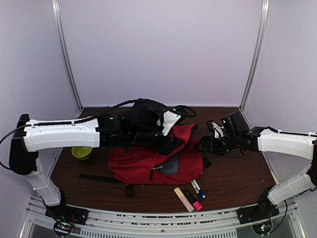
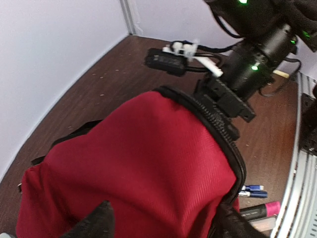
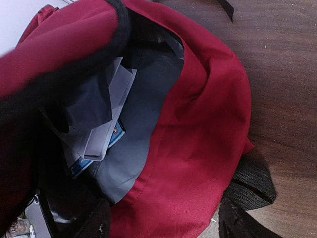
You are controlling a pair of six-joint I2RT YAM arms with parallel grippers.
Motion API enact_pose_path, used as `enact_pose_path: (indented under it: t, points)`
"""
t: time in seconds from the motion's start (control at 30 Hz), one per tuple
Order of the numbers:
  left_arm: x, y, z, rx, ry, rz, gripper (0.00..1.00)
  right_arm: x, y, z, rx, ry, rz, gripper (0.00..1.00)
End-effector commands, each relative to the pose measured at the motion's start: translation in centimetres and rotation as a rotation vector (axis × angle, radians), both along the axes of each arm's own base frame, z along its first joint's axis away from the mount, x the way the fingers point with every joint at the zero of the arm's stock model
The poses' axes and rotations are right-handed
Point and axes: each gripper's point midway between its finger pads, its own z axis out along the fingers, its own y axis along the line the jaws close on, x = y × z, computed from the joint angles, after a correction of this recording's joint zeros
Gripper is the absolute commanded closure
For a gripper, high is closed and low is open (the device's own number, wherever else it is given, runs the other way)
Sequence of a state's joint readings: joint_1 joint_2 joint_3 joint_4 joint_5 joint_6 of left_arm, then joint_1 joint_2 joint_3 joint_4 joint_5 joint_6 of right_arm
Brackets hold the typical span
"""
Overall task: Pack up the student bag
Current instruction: Place the largest pocket in the student bag, then move the student bag to the center of the board.
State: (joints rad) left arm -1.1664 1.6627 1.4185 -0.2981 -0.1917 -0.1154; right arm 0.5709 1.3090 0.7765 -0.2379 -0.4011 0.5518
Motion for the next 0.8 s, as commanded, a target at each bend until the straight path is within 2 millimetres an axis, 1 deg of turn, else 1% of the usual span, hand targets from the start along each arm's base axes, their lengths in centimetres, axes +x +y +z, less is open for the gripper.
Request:
enact_pose_path:
  t: [0.0, 0.07, 0.1, 0.13, 0.17, 0.2, 0.23, 0.27, 0.3, 0.4, 0.43, 0.47, 0.5, 0.53, 0.6, 0.63, 0.67, 0.73, 0.77]
  points:
    - [-3.8, -1.3, 3.8, -0.114, 0.047, -0.224, 0.04, -0.2, -0.7, -0.9, -0.053, -0.017, 0.009, 0.25]
    - [-4.1, 0.5, 5.5, -0.140, 0.008, -0.214, 0.02, -0.3, -0.9, -2.3, -0.076, 0.003, 0.011, 0.24]
    - [-4.2, 2.0, 6.7, -0.154, -0.014, -0.185, 0.02, -0.3, -0.9, -3.0, -0.087, 0.017, 0.011, 0.24]
    - [-3.4, 3.3, 6.2, -0.132, -0.009, -0.119, 0.02, -0.4, -0.9, -3.8, -0.098, 0.033, 0.012, 0.23]
    - [-1.8, 5.7, 6.1, -0.114, 0.002, -0.005, 0.02, -0.4, -0.9, -4.5, -0.105, 0.050, 0.016, 0.23]
    - [-0.4, 8.2, 4.7, -0.073, 0.049, 0.117, 0.02, -0.4, -0.8, -5.1, -0.106, 0.065, 0.018, 0.23]
    - [0.3, 10.7, 3.0, -0.027, 0.096, 0.209, 0.02, -0.4, -0.5, -5.6, -0.097, 0.078, 0.019, 0.23]
    - [0.5, 12.5, 2.0, -0.020, 0.127, 0.270, 0.02, -0.4, -0.3, -6.0, -0.085, 0.089, 0.020, 0.23]
    - [0.3, 13.8, 1.1, -0.020, 0.145, 0.313, 0.02, -0.4, -0.1, -6.2, -0.073, 0.094, 0.019, 0.23]
    - [-0.7, 17.3, -0.7, -0.084, 0.209, 0.431, 0.02, -0.4, 0.1, -7.4, -0.072, 0.119, 0.019, 0.23]
    - [-0.8, 18.6, -1.6, -0.096, 0.227, 0.480, 0.02, -0.4, 0.2, -7.8, -0.075, 0.131, 0.021, 0.23]
    - [-0.8, 20.2, -2.8, -0.107, 0.249, 0.541, 0.02, -0.4, 0.4, -8.3, -0.069, 0.146, 0.029, 0.26]
    - [-0.9, 21.4, -3.9, -0.123, 0.276, 0.583, 0.02, -0.5, 0.8, -8.5, -0.052, 0.159, 0.043, 0.31]
    - [-0.9, 22.5, -5.3, -0.132, 0.302, 0.615, 0.02, -0.5, 1.3, -8.6, -0.028, 0.168, 0.054, 0.40]
    - [-0.9, 24.5, -7.6, -0.141, 0.333, 0.679, 0.02, 0.0, 2.2, -8.4, 0.019, 0.173, 0.062, 0.61]
    - [-0.9, 25.3, -8.3, -0.150, 0.336, 0.708, 0.02, 0.3, 2.4, -8.5, 0.024, 0.176, 0.060, 0.72]
    - [-0.8, 25.7, -8.7, -0.155, 0.328, 0.720, 0.02, 1.0, 2.5, -8.2, 0.031, 0.166, 0.049, 0.80]
    - [-0.9, 25.3, -8.5, -0.174, 0.311, 0.683, 0.02, 3.1, 2.3, -7.2, 0.048, 0.137, 0.015, 0.96]
    - [-0.9, 25.0, -8.3, -0.178, 0.299, 0.659, 0.03, 4.6, 2.1, -6.5, 0.060, 0.120, -0.009, 1.00]
